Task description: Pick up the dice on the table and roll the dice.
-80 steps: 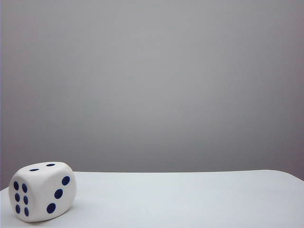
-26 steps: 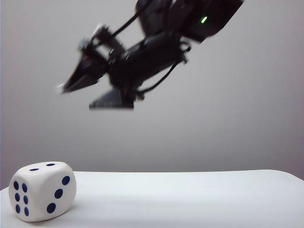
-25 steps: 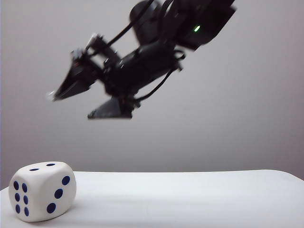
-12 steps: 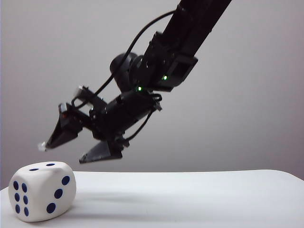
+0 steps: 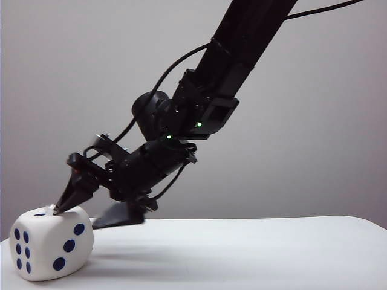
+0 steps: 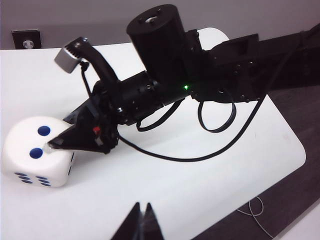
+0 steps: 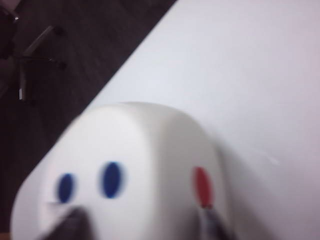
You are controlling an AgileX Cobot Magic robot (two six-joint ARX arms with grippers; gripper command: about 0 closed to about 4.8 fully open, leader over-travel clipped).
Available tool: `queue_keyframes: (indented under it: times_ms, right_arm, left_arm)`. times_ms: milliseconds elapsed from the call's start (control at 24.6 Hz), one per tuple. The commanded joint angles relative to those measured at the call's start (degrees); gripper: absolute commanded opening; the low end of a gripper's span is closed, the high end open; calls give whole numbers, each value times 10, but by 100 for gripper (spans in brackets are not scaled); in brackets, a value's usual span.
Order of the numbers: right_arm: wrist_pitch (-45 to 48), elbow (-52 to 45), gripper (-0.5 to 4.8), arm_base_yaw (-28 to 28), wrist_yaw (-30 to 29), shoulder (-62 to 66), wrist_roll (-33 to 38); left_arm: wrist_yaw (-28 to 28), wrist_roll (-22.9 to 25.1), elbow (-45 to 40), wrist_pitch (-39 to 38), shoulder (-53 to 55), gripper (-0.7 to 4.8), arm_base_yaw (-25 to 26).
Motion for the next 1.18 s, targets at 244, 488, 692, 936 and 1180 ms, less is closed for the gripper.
queue_keyframes:
  times_ms: [244,488,692,936,1180]
  right_arm:
    - [-10,5,8,-1,-4,-19,0]
    - [-125,4,13,-83,-14,-136,-7]
    - [-397,4,12,-140,-12,-231,-190]
    - [-535,-1,12,-149,13,-300,-282]
    - [-513,-4,12,-149,13,-343,-282]
  left_arm:
    - [-35,17,3,7,-1,-6,1]
    - [-73,17,3,49,-1,-5,1]
    - [-73,18,3,98,8,-5,0]
    - [-53,49,2,155,59,-5,0]
    - [-35,51,2,170,112,-5,0]
